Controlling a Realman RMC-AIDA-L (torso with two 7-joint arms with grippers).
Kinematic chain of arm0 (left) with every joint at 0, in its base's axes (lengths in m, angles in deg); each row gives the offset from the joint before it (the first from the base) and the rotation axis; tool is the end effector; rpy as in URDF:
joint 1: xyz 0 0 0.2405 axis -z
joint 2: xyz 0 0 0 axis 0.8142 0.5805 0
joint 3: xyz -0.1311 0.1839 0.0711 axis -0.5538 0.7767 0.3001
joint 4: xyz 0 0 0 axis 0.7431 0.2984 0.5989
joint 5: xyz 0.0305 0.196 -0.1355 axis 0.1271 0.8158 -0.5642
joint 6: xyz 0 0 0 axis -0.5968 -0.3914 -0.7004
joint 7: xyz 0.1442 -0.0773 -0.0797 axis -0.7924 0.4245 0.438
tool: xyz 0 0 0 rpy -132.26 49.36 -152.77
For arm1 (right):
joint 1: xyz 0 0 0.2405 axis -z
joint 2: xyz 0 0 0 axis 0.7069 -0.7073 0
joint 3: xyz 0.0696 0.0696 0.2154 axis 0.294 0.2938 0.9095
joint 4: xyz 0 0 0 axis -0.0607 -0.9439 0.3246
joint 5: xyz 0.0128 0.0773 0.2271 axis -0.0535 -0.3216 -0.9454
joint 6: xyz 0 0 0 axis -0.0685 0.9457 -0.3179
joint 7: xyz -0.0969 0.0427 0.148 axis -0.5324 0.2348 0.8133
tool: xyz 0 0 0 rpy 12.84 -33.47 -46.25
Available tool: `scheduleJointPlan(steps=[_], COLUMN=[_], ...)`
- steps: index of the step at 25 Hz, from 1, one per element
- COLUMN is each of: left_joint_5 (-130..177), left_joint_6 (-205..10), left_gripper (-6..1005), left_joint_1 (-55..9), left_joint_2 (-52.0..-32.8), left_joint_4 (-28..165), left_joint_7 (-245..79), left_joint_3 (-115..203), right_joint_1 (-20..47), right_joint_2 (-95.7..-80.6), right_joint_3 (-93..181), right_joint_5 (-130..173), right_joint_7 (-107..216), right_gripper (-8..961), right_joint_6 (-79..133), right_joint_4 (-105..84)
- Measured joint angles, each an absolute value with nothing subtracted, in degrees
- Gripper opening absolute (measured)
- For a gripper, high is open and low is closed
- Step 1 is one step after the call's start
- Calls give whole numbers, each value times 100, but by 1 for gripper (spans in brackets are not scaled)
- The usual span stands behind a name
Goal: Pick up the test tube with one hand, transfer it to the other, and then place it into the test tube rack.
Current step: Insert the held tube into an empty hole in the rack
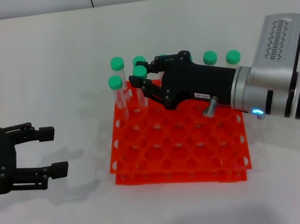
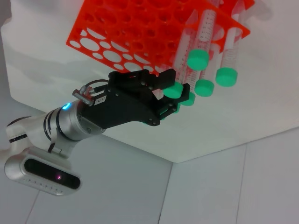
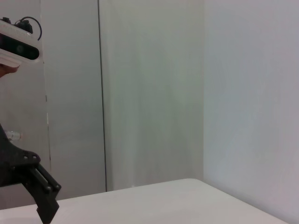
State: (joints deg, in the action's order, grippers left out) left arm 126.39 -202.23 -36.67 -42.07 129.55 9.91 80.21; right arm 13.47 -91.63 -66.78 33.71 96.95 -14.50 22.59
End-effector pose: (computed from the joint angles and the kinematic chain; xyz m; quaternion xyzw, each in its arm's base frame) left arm -0.2635 0.2884 0.0732 -0.9568 -0.2197 -0.1788 0.0655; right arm 0.1383 0.3751 -0.1391 -0.9209 0.0866 0.3145 0.2133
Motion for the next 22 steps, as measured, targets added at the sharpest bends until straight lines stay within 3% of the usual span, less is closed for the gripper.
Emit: scheduleJointPlan(steps=[14,22], left_joint_5=[12639,12639], left_joint_6=[-20223,-20225], left_gripper=[880,879], left_joint_1=[-3674,-3695], left_joint_2=[-4207,-4207], left_joint_4=[12955,12956], left_joint_7=[984,982], left_joint_3=[8021,8020], right_joint_1=[1345,1348], right_joint_2=[-9147,-9135], right_joint_3=[-6732,-6749], right_joint_5=[3405,3406], right_joint_7=[9701,9713], right_gripper=[265,367], right_joint_6=[-1495,-1560], right_joint_4=[2292,2310])
